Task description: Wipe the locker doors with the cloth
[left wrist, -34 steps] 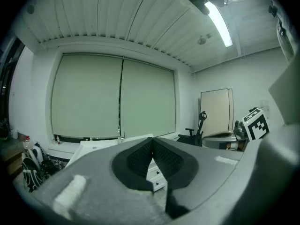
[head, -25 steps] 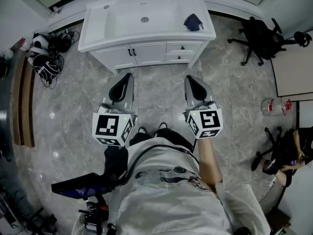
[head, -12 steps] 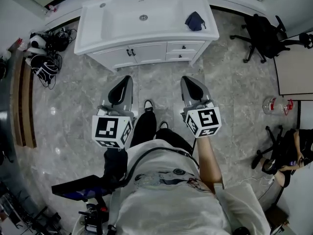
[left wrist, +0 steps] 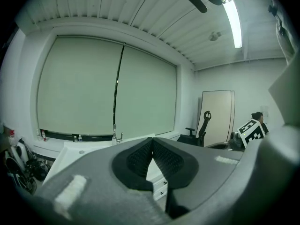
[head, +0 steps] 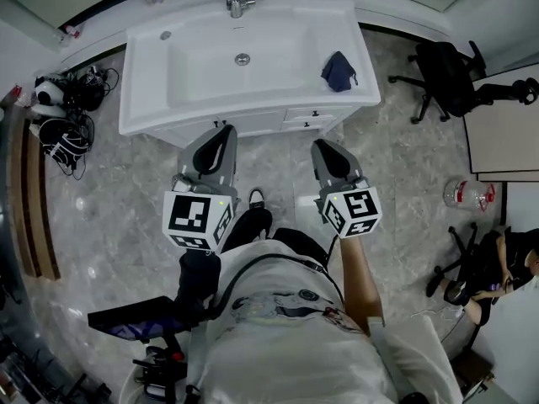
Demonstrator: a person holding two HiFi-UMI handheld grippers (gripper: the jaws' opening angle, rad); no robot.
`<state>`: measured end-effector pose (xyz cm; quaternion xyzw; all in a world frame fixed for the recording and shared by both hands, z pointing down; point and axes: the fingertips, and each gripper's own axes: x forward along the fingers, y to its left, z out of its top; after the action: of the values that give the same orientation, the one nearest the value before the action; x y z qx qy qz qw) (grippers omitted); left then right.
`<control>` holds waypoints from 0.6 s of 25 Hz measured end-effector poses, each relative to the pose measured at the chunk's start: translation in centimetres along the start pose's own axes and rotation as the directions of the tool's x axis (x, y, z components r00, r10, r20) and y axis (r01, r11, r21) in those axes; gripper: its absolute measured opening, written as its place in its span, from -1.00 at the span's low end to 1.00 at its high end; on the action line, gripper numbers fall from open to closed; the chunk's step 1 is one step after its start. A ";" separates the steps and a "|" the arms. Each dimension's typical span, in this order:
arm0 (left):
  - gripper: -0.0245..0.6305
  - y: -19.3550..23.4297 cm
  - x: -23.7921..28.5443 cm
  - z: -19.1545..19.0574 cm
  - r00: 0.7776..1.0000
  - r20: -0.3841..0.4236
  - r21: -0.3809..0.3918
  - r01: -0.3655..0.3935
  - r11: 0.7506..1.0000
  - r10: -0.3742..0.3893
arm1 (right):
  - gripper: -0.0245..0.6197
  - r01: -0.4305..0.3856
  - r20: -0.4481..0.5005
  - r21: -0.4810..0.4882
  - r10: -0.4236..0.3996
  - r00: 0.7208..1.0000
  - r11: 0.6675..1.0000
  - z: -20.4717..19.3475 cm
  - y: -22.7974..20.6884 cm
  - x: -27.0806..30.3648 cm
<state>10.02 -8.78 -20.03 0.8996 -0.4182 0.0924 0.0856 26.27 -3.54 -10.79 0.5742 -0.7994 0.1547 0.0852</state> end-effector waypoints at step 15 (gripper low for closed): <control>-0.92 6.5 13.7 -0.9 0.994 -0.107 -0.032 -0.028 0.999 0.025 | -0.31 0.138 -0.307 0.024 -0.124 0.944 0.990 -6.7 -20.3 17.0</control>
<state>13.64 -22.83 -15.37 0.8862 -0.4264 0.1347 0.1215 39.64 -22.31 3.83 0.5971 -0.7331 0.2532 0.2046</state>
